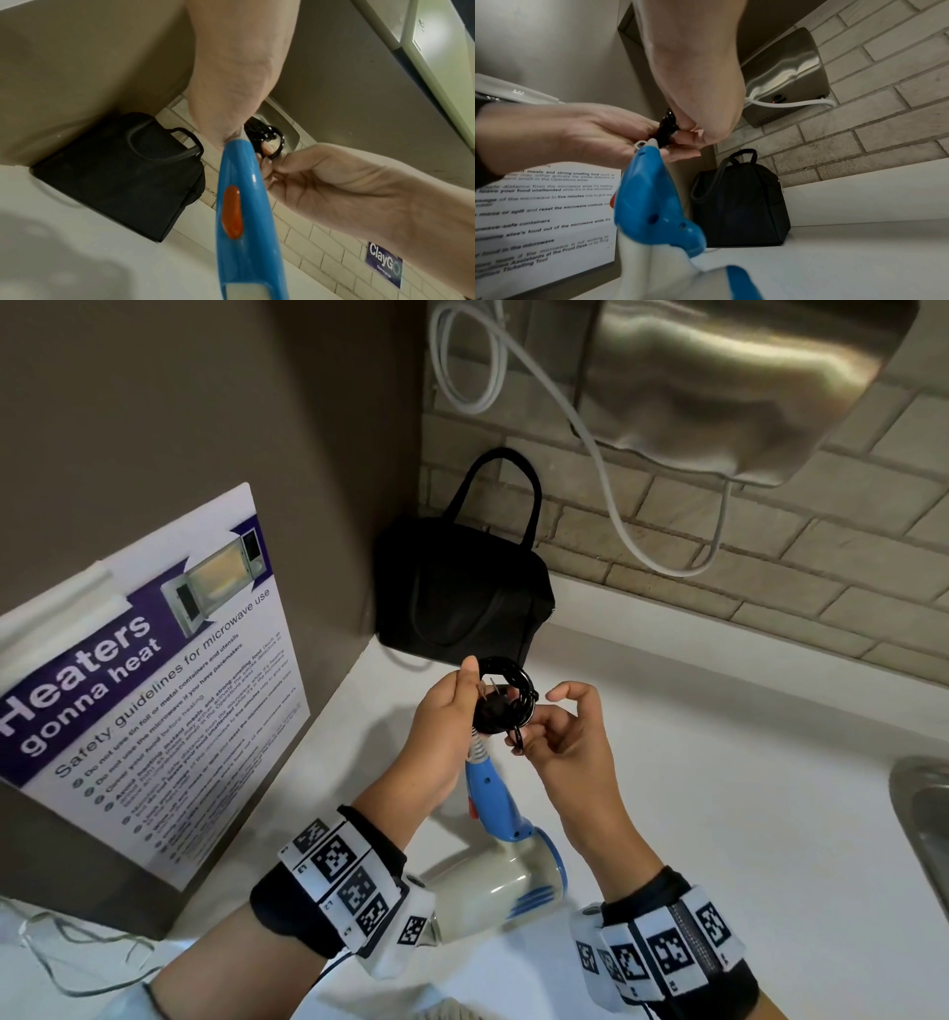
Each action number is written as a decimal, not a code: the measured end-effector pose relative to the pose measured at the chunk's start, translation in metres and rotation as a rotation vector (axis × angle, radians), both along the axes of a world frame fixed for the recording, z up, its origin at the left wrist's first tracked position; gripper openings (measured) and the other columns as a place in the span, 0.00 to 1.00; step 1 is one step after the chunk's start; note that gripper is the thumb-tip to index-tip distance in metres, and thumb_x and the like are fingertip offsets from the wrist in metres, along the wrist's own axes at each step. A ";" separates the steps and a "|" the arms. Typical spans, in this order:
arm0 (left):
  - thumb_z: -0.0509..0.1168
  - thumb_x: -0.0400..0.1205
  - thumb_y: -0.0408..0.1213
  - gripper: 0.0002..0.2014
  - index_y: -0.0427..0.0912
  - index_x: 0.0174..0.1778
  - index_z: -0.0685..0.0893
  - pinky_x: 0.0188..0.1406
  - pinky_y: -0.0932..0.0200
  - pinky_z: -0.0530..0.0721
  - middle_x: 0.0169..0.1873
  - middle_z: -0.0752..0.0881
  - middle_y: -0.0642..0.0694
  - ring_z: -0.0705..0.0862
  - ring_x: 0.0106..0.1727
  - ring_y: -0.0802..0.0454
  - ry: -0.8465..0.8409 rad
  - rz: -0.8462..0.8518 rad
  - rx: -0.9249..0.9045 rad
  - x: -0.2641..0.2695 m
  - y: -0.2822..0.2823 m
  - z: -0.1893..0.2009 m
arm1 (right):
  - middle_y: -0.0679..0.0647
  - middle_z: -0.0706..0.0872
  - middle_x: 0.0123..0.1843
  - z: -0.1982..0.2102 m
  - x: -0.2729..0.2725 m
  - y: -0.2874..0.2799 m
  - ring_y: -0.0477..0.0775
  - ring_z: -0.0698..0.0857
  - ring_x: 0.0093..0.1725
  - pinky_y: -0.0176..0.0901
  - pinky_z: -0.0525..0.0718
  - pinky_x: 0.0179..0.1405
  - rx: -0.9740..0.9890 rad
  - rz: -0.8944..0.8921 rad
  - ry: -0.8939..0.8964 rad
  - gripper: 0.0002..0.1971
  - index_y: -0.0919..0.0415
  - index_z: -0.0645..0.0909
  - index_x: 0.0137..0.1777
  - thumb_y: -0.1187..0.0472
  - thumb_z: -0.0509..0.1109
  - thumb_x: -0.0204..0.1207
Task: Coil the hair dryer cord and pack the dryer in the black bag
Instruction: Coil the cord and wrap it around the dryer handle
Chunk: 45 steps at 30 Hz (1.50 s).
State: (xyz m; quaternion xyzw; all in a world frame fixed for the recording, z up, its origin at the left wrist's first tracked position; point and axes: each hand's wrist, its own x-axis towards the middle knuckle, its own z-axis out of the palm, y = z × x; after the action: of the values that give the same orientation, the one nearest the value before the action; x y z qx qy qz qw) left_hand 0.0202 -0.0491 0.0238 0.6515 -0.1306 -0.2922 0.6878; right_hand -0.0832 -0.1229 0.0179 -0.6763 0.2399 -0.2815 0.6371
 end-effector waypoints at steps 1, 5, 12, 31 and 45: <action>0.52 0.87 0.52 0.20 0.45 0.44 0.84 0.63 0.41 0.83 0.47 0.90 0.40 0.88 0.53 0.42 0.006 0.004 0.003 0.001 0.000 0.000 | 0.53 0.86 0.37 0.000 0.000 0.001 0.53 0.82 0.35 0.39 0.85 0.44 0.004 0.001 -0.020 0.20 0.53 0.68 0.53 0.81 0.64 0.76; 0.53 0.87 0.52 0.20 0.43 0.45 0.84 0.63 0.38 0.83 0.46 0.90 0.38 0.88 0.53 0.40 0.052 0.003 0.001 0.004 0.000 -0.003 | 0.53 0.85 0.41 -0.001 0.001 0.000 0.54 0.81 0.38 0.43 0.84 0.49 0.023 -0.004 -0.045 0.21 0.52 0.67 0.52 0.81 0.64 0.76; 0.53 0.89 0.45 0.18 0.38 0.59 0.83 0.46 0.54 0.89 0.51 0.89 0.36 0.89 0.51 0.44 0.154 -0.054 -0.029 -0.005 -0.001 -0.005 | 0.67 0.84 0.44 0.006 0.006 0.006 0.63 0.86 0.44 0.51 0.85 0.47 -0.161 0.025 -0.038 0.29 0.43 0.68 0.61 0.81 0.61 0.77; 0.50 0.88 0.34 0.14 0.43 0.57 0.82 0.54 0.52 0.88 0.53 0.87 0.38 0.88 0.53 0.46 -0.061 -0.098 0.012 -0.002 0.008 -0.001 | 0.43 0.87 0.46 0.036 0.015 -0.003 0.39 0.85 0.45 0.26 0.81 0.45 -0.472 0.046 0.328 0.15 0.53 0.83 0.59 0.59 0.77 0.72; 0.52 0.89 0.44 0.17 0.35 0.54 0.81 0.30 0.70 0.85 0.46 0.86 0.39 0.90 0.40 0.56 -0.072 -0.178 -0.004 0.000 0.010 0.015 | 0.53 0.74 0.54 0.048 0.014 -0.017 0.47 0.74 0.55 0.15 0.67 0.50 -0.694 0.138 0.296 0.11 0.60 0.83 0.48 0.64 0.80 0.68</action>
State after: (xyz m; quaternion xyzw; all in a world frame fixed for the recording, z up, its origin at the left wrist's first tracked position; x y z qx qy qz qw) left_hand 0.0202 -0.0387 0.0387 0.6461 -0.2131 -0.3285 0.6551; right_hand -0.0696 -0.1400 0.0655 -0.8996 0.1735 -0.2017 0.3462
